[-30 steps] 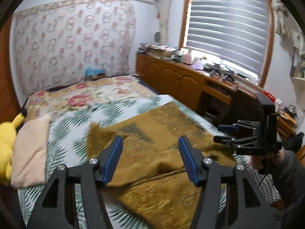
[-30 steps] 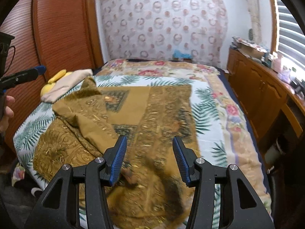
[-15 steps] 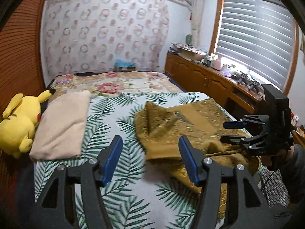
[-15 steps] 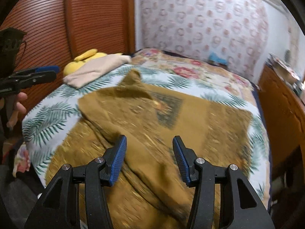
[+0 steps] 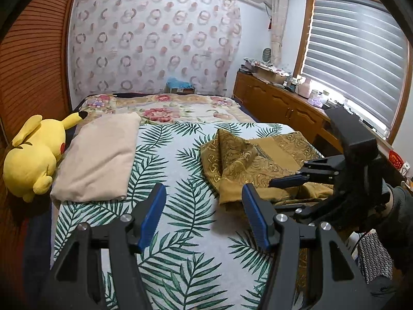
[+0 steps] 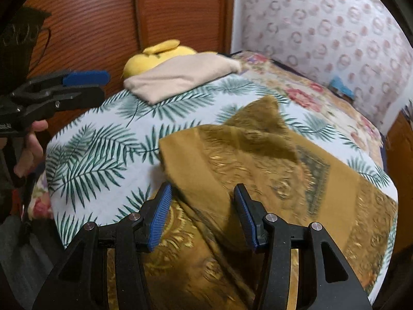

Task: Fold small clothes
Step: 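Grasp the gold shirt edge with the right gripper and lift it, then lay the shirt edge down and open the right gripper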

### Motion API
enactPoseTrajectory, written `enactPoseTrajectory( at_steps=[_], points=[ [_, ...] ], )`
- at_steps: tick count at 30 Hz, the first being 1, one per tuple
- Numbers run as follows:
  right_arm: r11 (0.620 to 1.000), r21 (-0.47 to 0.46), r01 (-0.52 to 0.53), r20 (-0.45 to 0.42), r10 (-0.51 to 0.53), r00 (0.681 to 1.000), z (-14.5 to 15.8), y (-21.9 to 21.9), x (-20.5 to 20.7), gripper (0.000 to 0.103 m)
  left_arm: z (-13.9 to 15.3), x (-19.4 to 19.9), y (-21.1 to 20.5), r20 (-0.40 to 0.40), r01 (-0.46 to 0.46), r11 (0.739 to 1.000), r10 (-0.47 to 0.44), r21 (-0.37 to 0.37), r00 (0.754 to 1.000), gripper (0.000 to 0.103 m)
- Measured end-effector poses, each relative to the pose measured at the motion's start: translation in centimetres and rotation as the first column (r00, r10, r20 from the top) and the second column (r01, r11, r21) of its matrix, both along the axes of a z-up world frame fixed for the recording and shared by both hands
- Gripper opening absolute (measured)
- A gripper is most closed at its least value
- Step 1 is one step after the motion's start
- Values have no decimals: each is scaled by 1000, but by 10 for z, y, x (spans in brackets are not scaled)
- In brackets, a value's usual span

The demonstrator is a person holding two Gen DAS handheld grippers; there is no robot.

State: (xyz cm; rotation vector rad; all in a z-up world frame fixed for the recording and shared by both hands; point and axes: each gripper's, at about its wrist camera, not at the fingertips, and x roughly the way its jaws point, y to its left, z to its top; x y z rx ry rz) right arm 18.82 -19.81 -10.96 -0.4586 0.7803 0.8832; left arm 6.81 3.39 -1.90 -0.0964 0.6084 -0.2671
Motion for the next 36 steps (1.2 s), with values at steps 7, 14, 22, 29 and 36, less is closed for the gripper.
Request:
enactPoseTrajectory(
  at_steps=[7,14,22,29,36],
  points=[
    [999,-51,-8,-21,7,1000,-18,11,4,53,-5,-1,1,-15,-2,1000,2,-5,1000,60],
    [1000,11,-10,-71,11,997,-15,1,13,18,-8,-3,-5,-22,13,1000,-13,-2,1000,60],
    [975,179,133,56,-145,988,39,-54,24,5,-11,0,-14,-30,30,1000,-30,-3,999,60],
    [930,203,306,128,-335,933,83,-126,60,4,-13,1,-25,-36,60,998,-60,-4,998,60],
    [860,126,494,138,-508,850,76,-173,104,4,-16,2,-37,-49,90,996,-90,2,995,60]
  ],
)
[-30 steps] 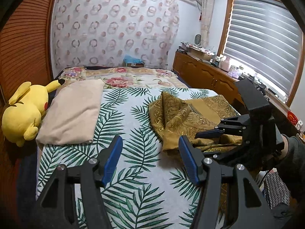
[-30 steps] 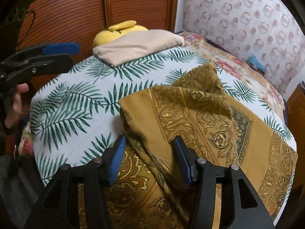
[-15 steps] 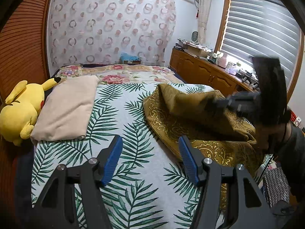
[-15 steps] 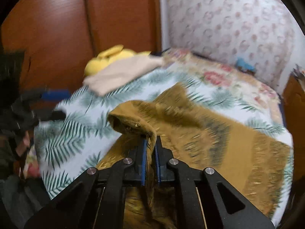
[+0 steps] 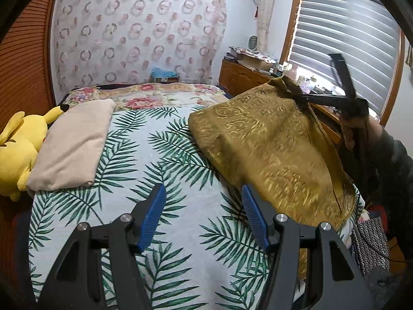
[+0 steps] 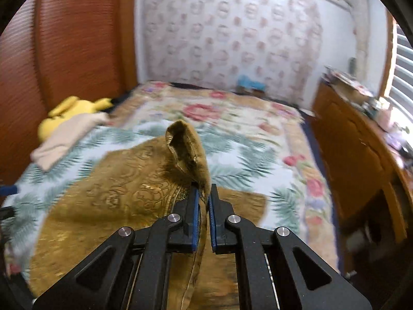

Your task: Fold small clothes

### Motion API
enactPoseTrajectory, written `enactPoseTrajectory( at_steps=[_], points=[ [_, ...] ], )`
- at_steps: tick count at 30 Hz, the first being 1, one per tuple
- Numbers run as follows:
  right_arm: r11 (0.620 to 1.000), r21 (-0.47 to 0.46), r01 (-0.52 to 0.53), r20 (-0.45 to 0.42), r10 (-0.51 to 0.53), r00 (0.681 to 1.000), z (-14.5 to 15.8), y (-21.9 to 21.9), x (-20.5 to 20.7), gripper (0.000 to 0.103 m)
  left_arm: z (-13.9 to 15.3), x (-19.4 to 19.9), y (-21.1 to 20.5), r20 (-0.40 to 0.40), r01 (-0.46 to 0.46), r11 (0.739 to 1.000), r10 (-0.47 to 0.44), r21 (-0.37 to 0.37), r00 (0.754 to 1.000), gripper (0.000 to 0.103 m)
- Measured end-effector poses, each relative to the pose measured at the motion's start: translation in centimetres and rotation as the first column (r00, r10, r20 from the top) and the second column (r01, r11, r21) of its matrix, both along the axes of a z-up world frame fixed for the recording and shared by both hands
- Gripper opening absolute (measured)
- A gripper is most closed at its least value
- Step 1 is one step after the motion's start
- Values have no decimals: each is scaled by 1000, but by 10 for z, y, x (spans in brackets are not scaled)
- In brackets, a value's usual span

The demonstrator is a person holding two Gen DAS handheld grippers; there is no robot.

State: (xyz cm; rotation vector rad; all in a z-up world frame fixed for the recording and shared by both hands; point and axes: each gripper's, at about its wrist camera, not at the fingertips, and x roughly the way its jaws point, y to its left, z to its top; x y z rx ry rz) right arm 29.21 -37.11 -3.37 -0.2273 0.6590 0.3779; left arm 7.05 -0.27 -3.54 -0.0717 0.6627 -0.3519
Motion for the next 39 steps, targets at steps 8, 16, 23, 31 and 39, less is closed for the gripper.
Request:
enactPoseTrajectory(
  at_steps=[8,16,23,31,39],
  points=[
    [988,-74,135,-54,-139,989,-29,-35,19,34,-3,0,-12,-12,28,1000,-28,0,1000,60],
    [997,-31,67,-69,-69,995,-37,-39,-51,42,-6,-1,-31,-22,68,998,-68,1,997,60],
    [1000,-1,15,-117,-15,993,-61,-35,-121,59,-8,0,-44,-32,89,996,-88,10,996,60],
    [997,64,35,-218,-20,976,-93,-37,-145,59,-9,0,-49,-36,95,995,-95,20,995,60],
    [988,128,-88,-190,111,976,-88,-32,-162,6,-9,0,-47,-37,91,996,-91,15,995,60]
  ],
)
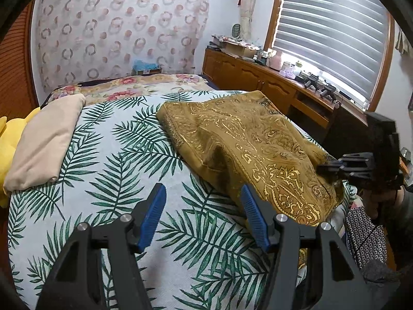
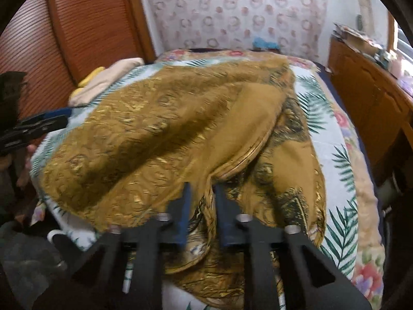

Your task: Fold small clothes

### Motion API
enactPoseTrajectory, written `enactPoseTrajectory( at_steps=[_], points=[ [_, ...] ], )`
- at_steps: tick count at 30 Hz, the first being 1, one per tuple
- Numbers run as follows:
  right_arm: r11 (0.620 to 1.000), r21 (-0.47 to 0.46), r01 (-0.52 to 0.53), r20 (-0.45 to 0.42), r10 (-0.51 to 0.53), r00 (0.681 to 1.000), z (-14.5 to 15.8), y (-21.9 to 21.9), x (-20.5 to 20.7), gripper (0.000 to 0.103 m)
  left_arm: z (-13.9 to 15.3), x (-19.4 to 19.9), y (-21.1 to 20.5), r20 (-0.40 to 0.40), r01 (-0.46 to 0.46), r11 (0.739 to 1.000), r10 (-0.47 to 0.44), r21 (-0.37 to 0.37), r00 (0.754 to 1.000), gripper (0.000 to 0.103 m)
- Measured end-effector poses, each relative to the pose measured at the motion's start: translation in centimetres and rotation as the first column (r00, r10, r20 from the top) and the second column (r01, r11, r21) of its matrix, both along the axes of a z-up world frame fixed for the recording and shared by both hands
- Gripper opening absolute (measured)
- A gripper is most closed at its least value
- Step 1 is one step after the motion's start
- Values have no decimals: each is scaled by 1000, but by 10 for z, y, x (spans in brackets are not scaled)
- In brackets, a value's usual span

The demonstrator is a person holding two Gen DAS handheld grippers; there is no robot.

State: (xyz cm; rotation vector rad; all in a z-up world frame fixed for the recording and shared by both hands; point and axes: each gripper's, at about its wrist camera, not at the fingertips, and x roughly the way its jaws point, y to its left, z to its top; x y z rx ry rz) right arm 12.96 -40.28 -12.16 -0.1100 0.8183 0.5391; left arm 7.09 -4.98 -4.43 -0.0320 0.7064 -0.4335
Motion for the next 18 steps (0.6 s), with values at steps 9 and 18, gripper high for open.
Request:
enactPoseTrajectory(
  at_steps=[9,18],
  points=[
    [997,-7,78,140,-76,987,58,-49,-15,3,2,1,0,6,-3,1000,3,-6,1000,60],
    [991,-101,90,41,-86,995,25,-57,-3,13,7,28,-1,6,-10,1000,9,11,1000,60]
  ],
)
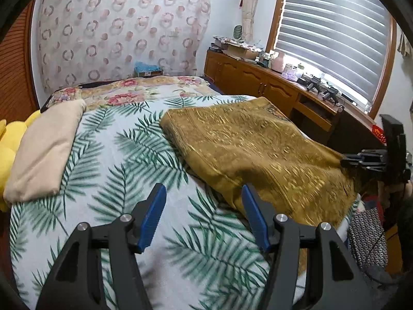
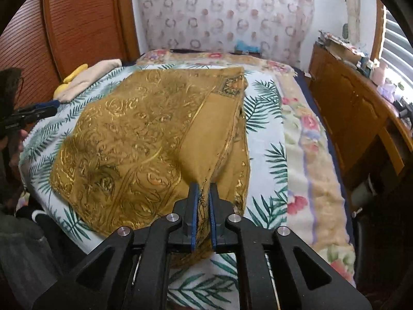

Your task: Fold small clothes

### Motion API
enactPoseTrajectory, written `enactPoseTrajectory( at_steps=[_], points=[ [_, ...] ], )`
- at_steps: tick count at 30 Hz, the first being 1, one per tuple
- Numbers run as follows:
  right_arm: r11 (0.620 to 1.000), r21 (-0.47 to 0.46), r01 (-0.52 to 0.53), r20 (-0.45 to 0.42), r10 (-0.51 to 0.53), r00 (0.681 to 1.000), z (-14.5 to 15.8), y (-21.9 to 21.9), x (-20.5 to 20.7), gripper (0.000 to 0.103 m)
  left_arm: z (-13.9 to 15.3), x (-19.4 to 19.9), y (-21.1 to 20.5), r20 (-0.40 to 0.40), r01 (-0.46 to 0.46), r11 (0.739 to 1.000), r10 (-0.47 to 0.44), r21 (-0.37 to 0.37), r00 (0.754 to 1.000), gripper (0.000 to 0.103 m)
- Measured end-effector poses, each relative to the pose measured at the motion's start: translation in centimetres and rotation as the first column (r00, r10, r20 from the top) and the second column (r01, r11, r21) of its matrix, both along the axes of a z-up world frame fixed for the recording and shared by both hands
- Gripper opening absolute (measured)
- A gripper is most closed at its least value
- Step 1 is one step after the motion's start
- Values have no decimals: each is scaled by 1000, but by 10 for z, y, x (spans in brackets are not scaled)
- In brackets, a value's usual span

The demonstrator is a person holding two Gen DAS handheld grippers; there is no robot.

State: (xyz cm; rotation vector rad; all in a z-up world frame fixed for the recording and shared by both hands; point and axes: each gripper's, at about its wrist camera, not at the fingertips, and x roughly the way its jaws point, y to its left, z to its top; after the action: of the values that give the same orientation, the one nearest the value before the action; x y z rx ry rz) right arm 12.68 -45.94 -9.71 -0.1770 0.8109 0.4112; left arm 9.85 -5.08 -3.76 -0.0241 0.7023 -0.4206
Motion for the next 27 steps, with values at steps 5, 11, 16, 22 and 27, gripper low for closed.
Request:
enactPoseTrajectory(
  at_steps=[5,11,16,22,27],
  points=[
    [999,6,44,63,-44,997,19,-7,27,55,2,44,-3,-11,6,999,-5,35,1000,60],
    [1000,4,28,101,-28,994,30,2,105,57,-2,100,-10,-43,13,998,-10,65,999,60],
    [1000,-2,2,53,-1,999,13,16,179,58,-15,141,-15,-92,1,998,6,70,996,60],
    [1000,-3,-1,-46,1,999,-22,19,245,59,-34,184,-16,-139,-35,995,47,92,989,60],
    [999,25,-23,-87,25,996,-33,24,265,66,-48,200,-13,-179,-41,997,53,70,982,60]
  ],
)
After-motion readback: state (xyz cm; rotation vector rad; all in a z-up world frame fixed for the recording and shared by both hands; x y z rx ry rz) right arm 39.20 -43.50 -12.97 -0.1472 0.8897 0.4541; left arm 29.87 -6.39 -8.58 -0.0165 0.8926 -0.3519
